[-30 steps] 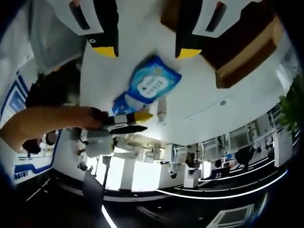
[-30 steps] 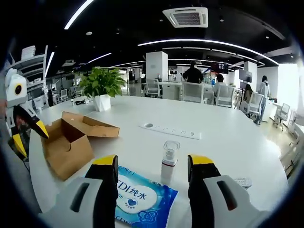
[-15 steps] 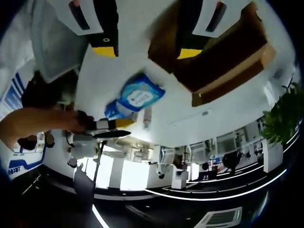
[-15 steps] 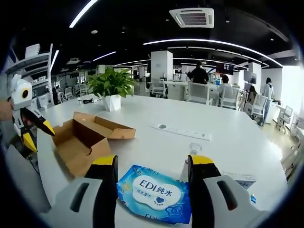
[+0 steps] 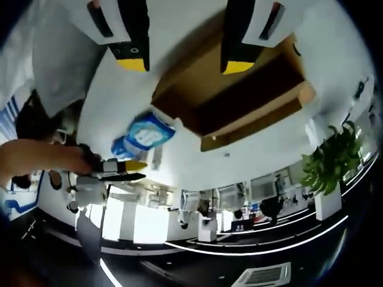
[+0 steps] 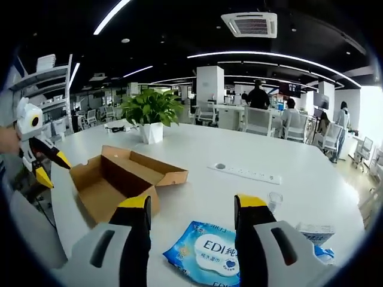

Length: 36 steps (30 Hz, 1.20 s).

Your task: Operate the shoe box by opening the lid, removing the specified soft item, and placing it in the target area until the item is outside and the box remains undamaged.

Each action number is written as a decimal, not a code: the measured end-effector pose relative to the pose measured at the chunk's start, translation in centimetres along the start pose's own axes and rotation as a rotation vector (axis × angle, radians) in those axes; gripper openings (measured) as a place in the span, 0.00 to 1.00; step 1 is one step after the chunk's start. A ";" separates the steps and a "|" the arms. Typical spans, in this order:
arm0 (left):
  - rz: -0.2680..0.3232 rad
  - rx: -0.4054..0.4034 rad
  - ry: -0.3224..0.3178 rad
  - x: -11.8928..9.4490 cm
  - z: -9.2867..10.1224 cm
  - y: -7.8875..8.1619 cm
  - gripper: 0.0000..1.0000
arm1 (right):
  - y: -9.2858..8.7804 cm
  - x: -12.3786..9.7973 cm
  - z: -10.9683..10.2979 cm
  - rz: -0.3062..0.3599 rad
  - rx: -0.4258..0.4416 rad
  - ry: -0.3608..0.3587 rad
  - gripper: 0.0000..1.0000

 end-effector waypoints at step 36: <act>-0.021 -0.250 0.305 -7.1 -10.7 -6.1 0.42 | 2.3 4.7 -8.2 0.014 0.000 0.062 0.46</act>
Point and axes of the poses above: the point that each gripper's makers call its tool centre point, and the gripper's own axes: x roughly forward along the fingers, z roughly to its right, y roughly out of its top, the point moved 6 cm from there along -x, roughly backward along the fingers, and after that the axes turned 9 degrees about -y, right-handed, at the moved point
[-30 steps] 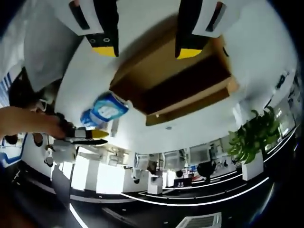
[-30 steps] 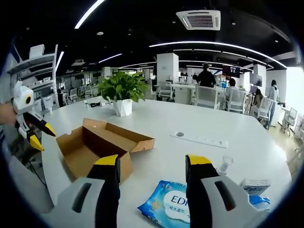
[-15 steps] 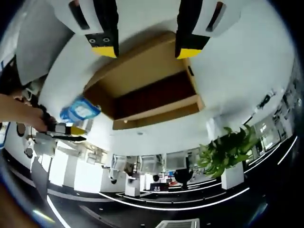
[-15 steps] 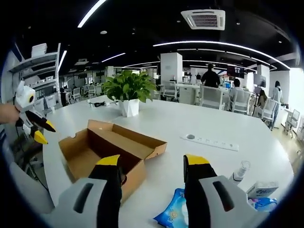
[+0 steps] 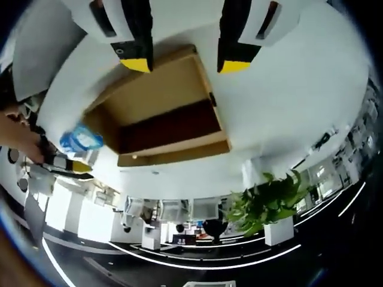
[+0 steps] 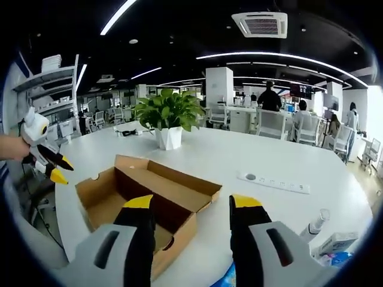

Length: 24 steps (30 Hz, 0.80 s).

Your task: Operate the shoe box by opening the lid, removing the specified soft item, and placing it in the target area until the item is outside and the box remains undamaged.

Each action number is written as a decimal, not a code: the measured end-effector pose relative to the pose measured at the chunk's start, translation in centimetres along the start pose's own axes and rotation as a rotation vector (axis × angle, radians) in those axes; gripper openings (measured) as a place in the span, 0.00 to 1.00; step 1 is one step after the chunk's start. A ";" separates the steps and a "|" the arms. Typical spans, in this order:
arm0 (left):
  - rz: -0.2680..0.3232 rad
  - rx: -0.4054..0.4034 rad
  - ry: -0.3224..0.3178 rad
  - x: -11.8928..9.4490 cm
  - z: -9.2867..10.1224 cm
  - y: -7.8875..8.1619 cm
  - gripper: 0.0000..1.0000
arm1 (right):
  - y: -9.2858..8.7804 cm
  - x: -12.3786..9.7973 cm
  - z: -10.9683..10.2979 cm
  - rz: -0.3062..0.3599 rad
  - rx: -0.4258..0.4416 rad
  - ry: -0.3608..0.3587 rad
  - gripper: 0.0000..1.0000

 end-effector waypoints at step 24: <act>-0.104 -0.092 0.074 5.3 -2.4 -1.5 0.18 | -0.1 2.5 -0.8 0.000 0.040 0.011 0.42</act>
Point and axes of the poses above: the point that each gripper's makers call its tool centre point, and the gripper's own axes: x roughly forward along the fingers, z roughly to its right, y roughly out of its top, the point moved 6 cm from there along -x, roughly backward along the fingers, and after that the axes turned 9 degrees about -y, right-handed, at the moved point
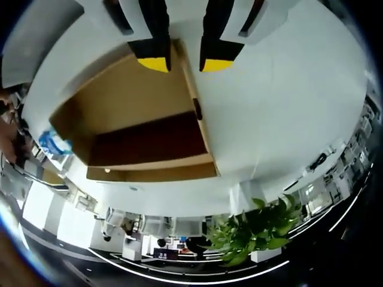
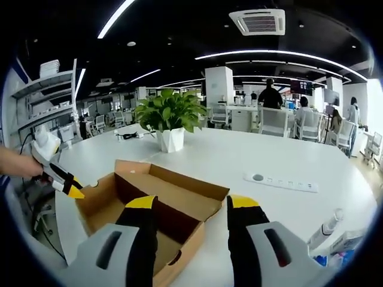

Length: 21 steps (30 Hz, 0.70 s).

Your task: Operate the shoe box by opening the lid, removing the specified soft item, and placing it in the target area until the item is outside and the box remains undamaged.

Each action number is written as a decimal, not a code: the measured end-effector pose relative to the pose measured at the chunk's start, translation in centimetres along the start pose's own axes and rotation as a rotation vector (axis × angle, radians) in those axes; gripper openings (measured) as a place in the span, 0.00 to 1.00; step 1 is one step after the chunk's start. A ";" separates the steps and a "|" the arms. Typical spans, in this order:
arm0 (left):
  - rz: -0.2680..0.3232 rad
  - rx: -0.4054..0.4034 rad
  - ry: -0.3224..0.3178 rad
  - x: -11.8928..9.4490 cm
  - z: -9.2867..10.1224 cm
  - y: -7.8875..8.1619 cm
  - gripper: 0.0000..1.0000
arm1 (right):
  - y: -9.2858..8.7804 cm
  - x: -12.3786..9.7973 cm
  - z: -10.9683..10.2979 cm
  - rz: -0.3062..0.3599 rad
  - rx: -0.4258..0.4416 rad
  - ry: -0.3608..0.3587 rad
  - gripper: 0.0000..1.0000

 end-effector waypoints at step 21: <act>-0.041 -0.086 0.094 0.3 0.5 0.0 0.06 | 0.4 4.8 2.3 -0.042 0.066 -0.028 0.35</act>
Point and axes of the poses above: the point that each gripper's makers call its tool centre point, and the gripper's own axes: x roughly forward along the fingers, z roughly to its right, y roughly out of its top, the point moved 6 cm from there along -x, roughly backward along the fingers, and after that the axes turned 9 degrees about -y, right-handed, at the moved point
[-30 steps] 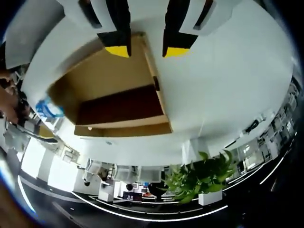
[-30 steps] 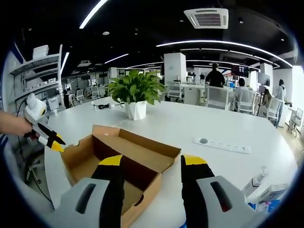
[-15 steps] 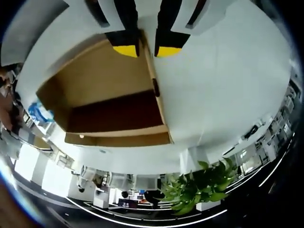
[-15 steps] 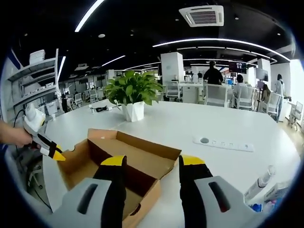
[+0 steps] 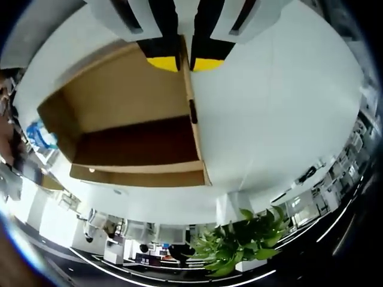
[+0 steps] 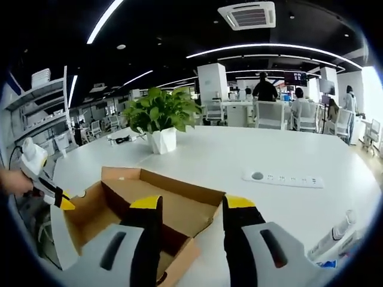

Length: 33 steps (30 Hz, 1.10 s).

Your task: Operate the shoe box by opening the lid, removing the specified soft item, and placing it in the target area until the item is outside and the box remains undamaged.

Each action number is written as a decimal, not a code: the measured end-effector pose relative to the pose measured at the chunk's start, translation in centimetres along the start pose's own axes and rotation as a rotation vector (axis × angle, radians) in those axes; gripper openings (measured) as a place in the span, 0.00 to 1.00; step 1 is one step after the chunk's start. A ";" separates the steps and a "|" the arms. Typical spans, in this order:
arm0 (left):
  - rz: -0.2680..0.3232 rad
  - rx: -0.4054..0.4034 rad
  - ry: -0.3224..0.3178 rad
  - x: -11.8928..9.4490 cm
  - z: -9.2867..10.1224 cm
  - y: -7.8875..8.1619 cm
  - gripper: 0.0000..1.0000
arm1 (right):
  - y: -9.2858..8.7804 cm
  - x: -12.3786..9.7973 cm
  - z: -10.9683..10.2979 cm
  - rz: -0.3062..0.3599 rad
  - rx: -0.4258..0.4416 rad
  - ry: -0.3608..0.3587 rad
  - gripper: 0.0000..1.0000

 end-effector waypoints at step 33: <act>0.022 -0.078 0.069 -0.1 0.1 -0.4 0.03 | -3.3 12.0 3.7 -0.642 0.072 -0.053 0.16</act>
Point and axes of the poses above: the point that each gripper's makers call its tool centre point, and the gripper's own axes: x roughly forward along the fingers, z roughly to its right, y roughly out of its top, the point moved 6 cm from there along -x, roughly backward along the fingers, and after that the axes turned 9 degrees about -y, right-handed, at the moved point
